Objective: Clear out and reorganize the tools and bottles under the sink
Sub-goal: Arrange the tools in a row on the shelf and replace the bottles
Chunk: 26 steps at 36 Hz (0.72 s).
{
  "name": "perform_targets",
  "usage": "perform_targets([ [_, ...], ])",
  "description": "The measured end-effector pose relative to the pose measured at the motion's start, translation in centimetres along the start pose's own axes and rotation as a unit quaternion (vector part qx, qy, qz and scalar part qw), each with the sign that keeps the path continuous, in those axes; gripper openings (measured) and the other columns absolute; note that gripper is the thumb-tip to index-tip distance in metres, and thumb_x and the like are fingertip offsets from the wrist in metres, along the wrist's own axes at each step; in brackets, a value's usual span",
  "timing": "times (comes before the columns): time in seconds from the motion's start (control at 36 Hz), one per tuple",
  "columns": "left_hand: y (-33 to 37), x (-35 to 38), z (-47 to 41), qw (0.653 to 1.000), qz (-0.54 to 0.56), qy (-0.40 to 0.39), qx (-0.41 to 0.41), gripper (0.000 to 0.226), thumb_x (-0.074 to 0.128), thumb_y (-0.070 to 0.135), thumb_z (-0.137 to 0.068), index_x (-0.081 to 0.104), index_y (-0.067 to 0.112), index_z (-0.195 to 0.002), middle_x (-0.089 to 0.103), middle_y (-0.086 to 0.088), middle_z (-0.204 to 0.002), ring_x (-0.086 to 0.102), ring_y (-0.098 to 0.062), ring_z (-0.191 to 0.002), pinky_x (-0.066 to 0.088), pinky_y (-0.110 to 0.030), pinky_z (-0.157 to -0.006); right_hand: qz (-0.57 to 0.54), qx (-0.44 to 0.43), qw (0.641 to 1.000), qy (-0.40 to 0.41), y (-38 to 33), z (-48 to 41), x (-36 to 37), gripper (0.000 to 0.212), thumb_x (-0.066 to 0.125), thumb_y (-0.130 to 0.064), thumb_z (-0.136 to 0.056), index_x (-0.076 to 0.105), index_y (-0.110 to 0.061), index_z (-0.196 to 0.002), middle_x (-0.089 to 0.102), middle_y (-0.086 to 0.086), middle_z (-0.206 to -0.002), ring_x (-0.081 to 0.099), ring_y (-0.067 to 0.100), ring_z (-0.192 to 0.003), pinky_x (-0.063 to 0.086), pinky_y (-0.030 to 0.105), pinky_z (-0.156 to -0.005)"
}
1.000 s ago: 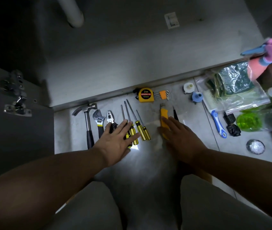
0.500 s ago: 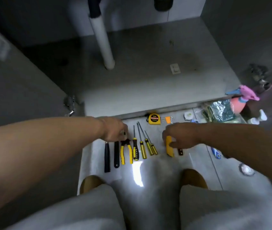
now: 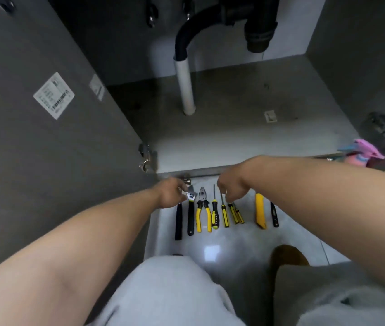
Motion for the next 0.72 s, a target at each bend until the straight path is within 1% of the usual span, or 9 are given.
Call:
perform_targets([
  [0.11,-4.3,6.3,-2.3,0.981,0.169,0.007,-0.097,0.018,0.063,0.014,-0.094,0.061,0.018,-0.112,0.069,-0.015,-0.113,0.068,-0.032,-0.103,0.057,-0.041,-0.086,-0.060,-0.019,0.997,0.044,0.8,-2.2,0.3,0.041,0.050,-0.034,-0.100,0.059,-0.009,-0.132,0.063,0.009,-0.129,0.060,0.027,-0.117,0.049,0.038,-0.098],
  [0.19,-6.8,9.9,-3.8,0.972,0.188,0.020,-0.140,0.027,0.061,0.012,-0.093,0.054,0.016,-0.119,0.066,-0.016,-0.119,0.065,-0.031,-0.104,0.057,-0.042,-0.090,-0.116,-0.020,0.990,0.079,1.6,-4.0,1.1,0.039,0.051,-0.032,-0.100,0.060,-0.009,-0.130,0.064,0.010,-0.126,0.061,0.026,-0.112,0.050,0.036,-0.095],
  [0.25,-8.0,11.5,-4.5,0.969,0.174,0.036,-0.170,0.037,0.066,0.016,-0.092,0.048,0.015,-0.125,0.061,-0.013,-0.124,0.061,-0.029,-0.106,0.054,-0.035,-0.081,-0.139,-0.020,0.989,0.051,2.1,-5.3,2.4,0.041,0.051,-0.034,-0.101,0.061,-0.005,-0.127,0.064,0.012,-0.127,0.061,0.028,-0.114,0.050,0.036,-0.095],
  [0.31,-9.0,12.6,-5.2,0.966,0.159,0.053,-0.199,0.040,0.070,0.021,-0.090,0.044,0.017,-0.121,0.055,-0.012,-0.124,0.057,-0.028,-0.106,0.052,-0.032,-0.075,-0.158,-0.020,0.987,0.025,2.5,-6.5,3.8,0.038,0.052,-0.036,-0.100,0.059,-0.012,-0.129,0.057,0.005,-0.135,0.055,0.023,-0.121,0.044,0.027,-0.095],
  [0.42,-9.9,14.3,-6.5,0.962,0.132,0.055,-0.231,0.046,0.071,0.023,-0.089,0.044,0.013,-0.124,0.054,-0.013,-0.123,0.056,-0.033,-0.114,0.049,-0.039,-0.093,-0.174,-0.032,0.984,-0.011,2.6,-8.7,6.4,0.036,0.048,-0.028,-0.103,0.053,-0.015,-0.136,0.047,0.006,-0.146,0.045,0.022,-0.132,0.036,0.026,-0.102],
  [0.53,-10.4,15.1,-7.4,0.950,0.175,0.069,-0.248,0.036,0.069,0.018,-0.091,0.048,0.012,-0.121,0.060,-0.011,-0.117,0.056,-0.025,-0.099,0.046,-0.032,-0.082,-0.186,-0.024,0.981,-0.044,2.5,-10.0,8.2,0.042,0.050,-0.028,-0.102,0.049,-0.017,-0.142,0.043,0.006,-0.150,0.045,0.023,-0.134,0.039,0.030,-0.106],
  [0.61,-10.3,15.4,-7.5,0.938,0.230,0.056,-0.253,0.029,0.067,0.014,-0.091,0.056,0.011,-0.117,0.064,-0.009,-0.110,0.062,-0.024,-0.094,0.053,-0.031,-0.076,-0.180,-0.024,0.982,-0.060,2.2,-10.2,8.8,0.039,0.052,-0.028,-0.100,0.053,-0.018,-0.138,0.047,0.004,-0.147,0.047,0.023,-0.131,0.040,0.029,-0.103],
  [0.67,-9.9,15.4,-7.2,0.914,0.321,0.032,-0.248,0.019,0.062,0.008,-0.095,0.062,0.005,-0.114,0.070,-0.015,-0.105,0.070,-0.030,-0.087,0.059,-0.035,-0.068,-0.160,-0.018,0.985,-0.059,1.7,-10.1,8.8,0.036,0.053,-0.027,-0.100,0.059,-0.015,-0.133,0.055,0.006,-0.139,0.054,0.026,-0.126,0.043,0.030,-0.101],
  [0.72,-9.2,15.3,-6.5,0.853,0.463,-0.013,-0.239,0.018,0.058,0.003,-0.099,0.064,-0.001,-0.115,0.072,-0.023,-0.108,0.074,-0.035,-0.090,0.063,-0.037,-0.071,-0.135,-0.012,0.990,-0.047,1.3,-9.8,8.3,0.032,0.055,-0.024,-0.098,0.064,-0.010,-0.126,0.065,0.012,-0.127,0.061,0.030,-0.116,0.050,0.037,-0.098],
])
Point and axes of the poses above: each hand's wrist, its own z-axis away from the middle knuckle, its own x-axis out of the palm, y = z × x, the point moved 4 cm from there along -z, towards the middle knuckle
